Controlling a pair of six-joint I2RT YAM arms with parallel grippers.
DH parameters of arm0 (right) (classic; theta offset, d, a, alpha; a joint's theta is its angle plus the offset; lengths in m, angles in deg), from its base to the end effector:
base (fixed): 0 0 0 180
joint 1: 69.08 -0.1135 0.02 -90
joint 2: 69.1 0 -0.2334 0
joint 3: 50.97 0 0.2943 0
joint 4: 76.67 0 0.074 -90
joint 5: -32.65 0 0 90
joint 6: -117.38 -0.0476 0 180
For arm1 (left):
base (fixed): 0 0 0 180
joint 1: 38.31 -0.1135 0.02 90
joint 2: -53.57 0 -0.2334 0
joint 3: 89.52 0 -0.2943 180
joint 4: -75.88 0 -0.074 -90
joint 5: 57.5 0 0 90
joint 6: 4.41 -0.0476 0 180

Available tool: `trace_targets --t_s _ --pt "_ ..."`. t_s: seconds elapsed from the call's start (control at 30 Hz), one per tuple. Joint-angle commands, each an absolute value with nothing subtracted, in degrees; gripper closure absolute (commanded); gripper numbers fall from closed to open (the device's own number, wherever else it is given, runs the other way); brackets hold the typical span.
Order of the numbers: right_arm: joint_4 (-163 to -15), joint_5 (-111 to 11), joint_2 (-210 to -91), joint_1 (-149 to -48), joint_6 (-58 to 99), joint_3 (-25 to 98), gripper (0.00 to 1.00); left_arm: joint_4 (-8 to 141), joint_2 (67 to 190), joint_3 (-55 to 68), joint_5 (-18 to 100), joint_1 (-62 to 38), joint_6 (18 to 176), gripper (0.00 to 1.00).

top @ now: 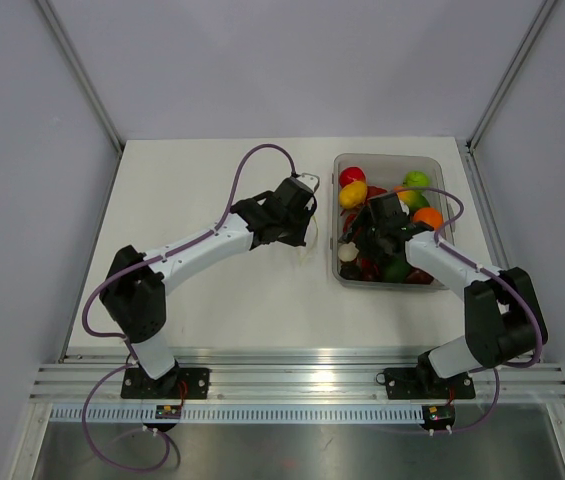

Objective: Place the food in the zip-top bag and seal the zipper
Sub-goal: Pick up the fake food from the bin.

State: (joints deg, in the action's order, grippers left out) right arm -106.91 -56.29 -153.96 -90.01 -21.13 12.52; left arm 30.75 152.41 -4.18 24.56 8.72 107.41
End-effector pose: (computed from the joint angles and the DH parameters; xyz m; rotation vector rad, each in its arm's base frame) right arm 0.3253 0.1254 0.1434 0.6001 2.4796 0.5253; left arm 0.2968 -0.3090 0.2308 0.4741 2.4097 -0.3741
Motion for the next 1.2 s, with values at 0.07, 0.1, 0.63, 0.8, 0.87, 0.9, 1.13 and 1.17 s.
trace_targets --t_s 0.07,0.1,0.63,0.8,0.87,0.9,1.13,1.17 --pt "-108.39 -60.69 -153.13 -89.56 -22.45 9.67 0.31 32.21 152.44 -6.01 23.71 8.98 106.33 1.0" --pt "-108.21 -60.78 -152.69 -89.56 -22.71 9.58 0.31 32.3 152.27 -5.93 23.71 8.98 106.42 1.0" --pt "-107.24 -60.69 -154.89 -89.56 -22.54 10.72 0.45 32.3 152.27 -5.92 24.06 8.98 106.42 1.0" --pt "-108.82 -62.53 -151.73 -89.47 -22.28 10.02 0.59 31.95 152.7 -6.45 24.24 9.33 106.42 1.0" --pt "-109.44 -63.15 -149.54 -89.47 -21.84 9.75 0.61 31.69 153.32 -7.24 24.94 9.5 106.59 1.0" --pt "-110.14 -63.58 -148.91 -89.56 -21.75 9.66 0.61 31.51 153.67 -7.5 25.12 9.59 106.68 1.0" --pt "-112.51 -62.89 -143.11 -89.56 -20.17 10.62 0.62 30.63 155.08 -8.74 24.15 10.73 106.68 1.0" --pt "-112.78 -62.71 -141.63 -89.65 -19.82 10.98 0.62 30.55 155.08 -8.74 24.15 10.74 106.77 1.0"
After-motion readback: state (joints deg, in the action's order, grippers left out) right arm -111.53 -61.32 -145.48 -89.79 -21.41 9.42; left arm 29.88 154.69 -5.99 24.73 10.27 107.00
